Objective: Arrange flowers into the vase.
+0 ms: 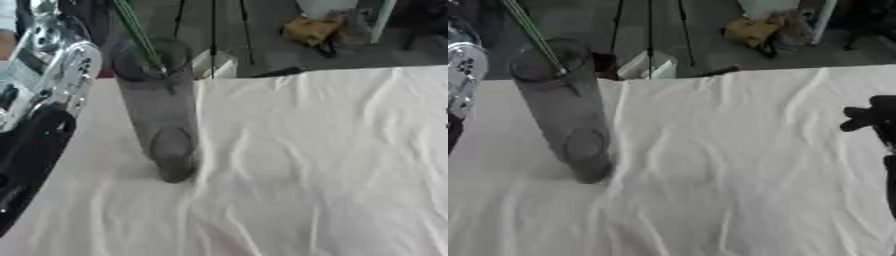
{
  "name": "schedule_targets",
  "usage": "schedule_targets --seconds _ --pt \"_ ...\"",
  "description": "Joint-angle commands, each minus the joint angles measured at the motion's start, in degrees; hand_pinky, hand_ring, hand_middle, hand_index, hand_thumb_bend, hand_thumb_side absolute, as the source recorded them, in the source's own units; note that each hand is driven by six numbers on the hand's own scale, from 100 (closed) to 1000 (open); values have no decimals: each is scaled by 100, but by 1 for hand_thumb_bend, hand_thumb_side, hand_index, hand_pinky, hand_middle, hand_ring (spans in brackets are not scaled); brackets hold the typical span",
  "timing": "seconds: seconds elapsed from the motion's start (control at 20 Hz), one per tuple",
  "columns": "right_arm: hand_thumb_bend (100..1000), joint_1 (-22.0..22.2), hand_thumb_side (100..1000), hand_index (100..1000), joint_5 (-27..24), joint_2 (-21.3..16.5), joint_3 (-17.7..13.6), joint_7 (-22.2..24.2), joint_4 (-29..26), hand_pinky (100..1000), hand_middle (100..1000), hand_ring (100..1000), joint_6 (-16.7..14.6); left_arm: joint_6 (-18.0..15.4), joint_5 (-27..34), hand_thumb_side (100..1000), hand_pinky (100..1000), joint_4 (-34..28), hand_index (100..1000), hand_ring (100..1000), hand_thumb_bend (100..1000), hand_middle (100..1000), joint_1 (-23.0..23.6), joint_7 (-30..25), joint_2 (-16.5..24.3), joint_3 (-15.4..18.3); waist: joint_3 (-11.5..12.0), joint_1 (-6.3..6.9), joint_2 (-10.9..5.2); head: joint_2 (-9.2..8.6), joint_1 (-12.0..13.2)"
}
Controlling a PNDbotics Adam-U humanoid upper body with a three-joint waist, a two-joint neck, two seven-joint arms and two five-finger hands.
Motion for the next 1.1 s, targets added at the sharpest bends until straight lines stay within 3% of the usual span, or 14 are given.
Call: schedule_targets --seconds 0.05,0.6,0.8,0.95,1.1 --pt "100 -58 1000 706 34 -54 -44 6 -112 747 521 534 -8 -31 -209 930 100 5 174 100 231 100 -76 -110 86 -10 -5 -13 -24 -69 6" --pt "100 -48 1000 706 55 -45 -57 6 -112 747 520 533 -6 -191 -1073 931 100 175 202 100 196 100 2 -185 198 -28 15 -24 -14 -82 1" --pt "100 -41 1000 706 60 -42 -66 0 -112 747 520 533 -4 -277 -1427 937 100 190 253 100 189 100 58 -232 276 -60 30 -31 -22 -69 -6" --pt "100 -37 1000 706 62 -36 -72 -6 -112 747 520 533 -3 -304 -1688 959 100 220 310 100 180 158 103 -251 266 -53 40 -42 -26 -74 -8" --pt "100 -34 1000 706 62 -34 -77 -11 -112 747 520 533 -3 -326 -1940 951 112 244 364 189 178 255 138 -267 268 -61 48 -51 -34 -74 -13"
